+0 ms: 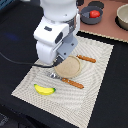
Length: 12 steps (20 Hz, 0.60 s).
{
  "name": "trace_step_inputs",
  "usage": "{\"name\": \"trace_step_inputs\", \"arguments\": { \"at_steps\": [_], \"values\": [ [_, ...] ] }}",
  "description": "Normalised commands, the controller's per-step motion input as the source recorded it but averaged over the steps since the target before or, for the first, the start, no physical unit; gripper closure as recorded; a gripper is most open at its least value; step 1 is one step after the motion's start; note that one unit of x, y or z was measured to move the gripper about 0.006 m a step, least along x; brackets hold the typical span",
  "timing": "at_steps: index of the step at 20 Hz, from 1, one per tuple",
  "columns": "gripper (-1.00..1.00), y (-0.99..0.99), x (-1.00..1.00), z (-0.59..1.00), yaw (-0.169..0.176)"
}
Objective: Interact with the objects in diverse but meaningful ways.
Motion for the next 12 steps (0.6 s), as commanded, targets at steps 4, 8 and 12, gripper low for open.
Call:
{"name": "trace_step_inputs", "arguments": {
  "at_steps": [4,8,12],
  "values": [
    [-1.00,-0.40,-0.05,0.04,0.137],
    [-1.00,-0.53,-0.01,0.03,0.095],
    [-1.00,-0.75,0.00,0.00,0.054]
  ]
}}
